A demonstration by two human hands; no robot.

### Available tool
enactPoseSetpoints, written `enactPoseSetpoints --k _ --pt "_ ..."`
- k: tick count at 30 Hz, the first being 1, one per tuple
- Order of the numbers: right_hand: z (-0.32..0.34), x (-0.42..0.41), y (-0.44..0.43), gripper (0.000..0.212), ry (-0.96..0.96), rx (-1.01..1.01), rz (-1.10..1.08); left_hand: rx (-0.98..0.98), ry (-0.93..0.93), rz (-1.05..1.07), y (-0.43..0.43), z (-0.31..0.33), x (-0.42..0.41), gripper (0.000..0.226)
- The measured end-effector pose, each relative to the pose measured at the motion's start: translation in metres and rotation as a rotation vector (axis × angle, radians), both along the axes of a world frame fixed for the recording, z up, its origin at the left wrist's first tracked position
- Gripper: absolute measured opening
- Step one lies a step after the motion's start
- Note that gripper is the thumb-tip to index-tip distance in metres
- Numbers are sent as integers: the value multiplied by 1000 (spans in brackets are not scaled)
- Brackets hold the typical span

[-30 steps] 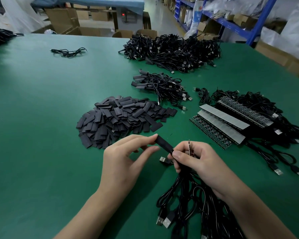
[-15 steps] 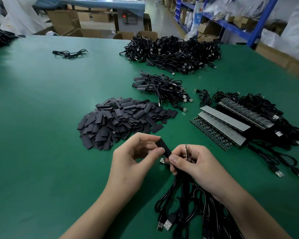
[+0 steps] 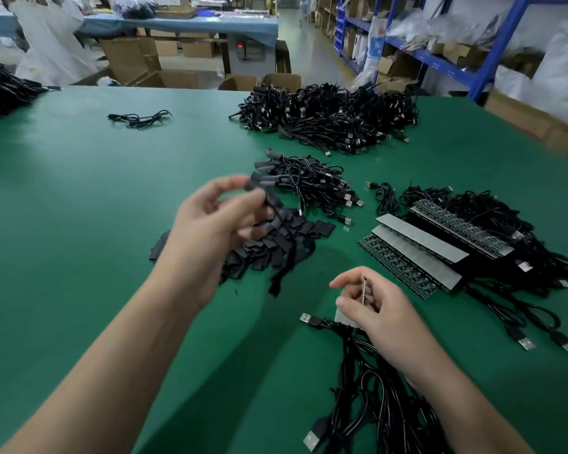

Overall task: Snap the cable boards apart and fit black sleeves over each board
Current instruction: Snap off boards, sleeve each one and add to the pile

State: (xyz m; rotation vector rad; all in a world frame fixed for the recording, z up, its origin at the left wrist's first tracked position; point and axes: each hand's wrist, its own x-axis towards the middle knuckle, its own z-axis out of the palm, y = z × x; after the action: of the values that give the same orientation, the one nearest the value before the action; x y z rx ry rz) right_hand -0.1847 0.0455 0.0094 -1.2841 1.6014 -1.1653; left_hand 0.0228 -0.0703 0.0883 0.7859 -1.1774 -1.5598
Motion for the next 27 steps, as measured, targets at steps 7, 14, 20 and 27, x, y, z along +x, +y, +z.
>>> enactPoseSetpoints --k 7,14,20,27 --pt "0 2 2 24 187 -13 67 227 220 72 -117 44 -49 23" --pt "0 0 3 17 181 -13 20 -124 -601 126 -116 5 -64 35" --pt "3 2 6 28 434 4 -100 -654 -1414 -4 -30 -51 -55 25" --pt "6 3 4 28 232 12 -48 -774 -1528 142 -12 -82 -51 40"
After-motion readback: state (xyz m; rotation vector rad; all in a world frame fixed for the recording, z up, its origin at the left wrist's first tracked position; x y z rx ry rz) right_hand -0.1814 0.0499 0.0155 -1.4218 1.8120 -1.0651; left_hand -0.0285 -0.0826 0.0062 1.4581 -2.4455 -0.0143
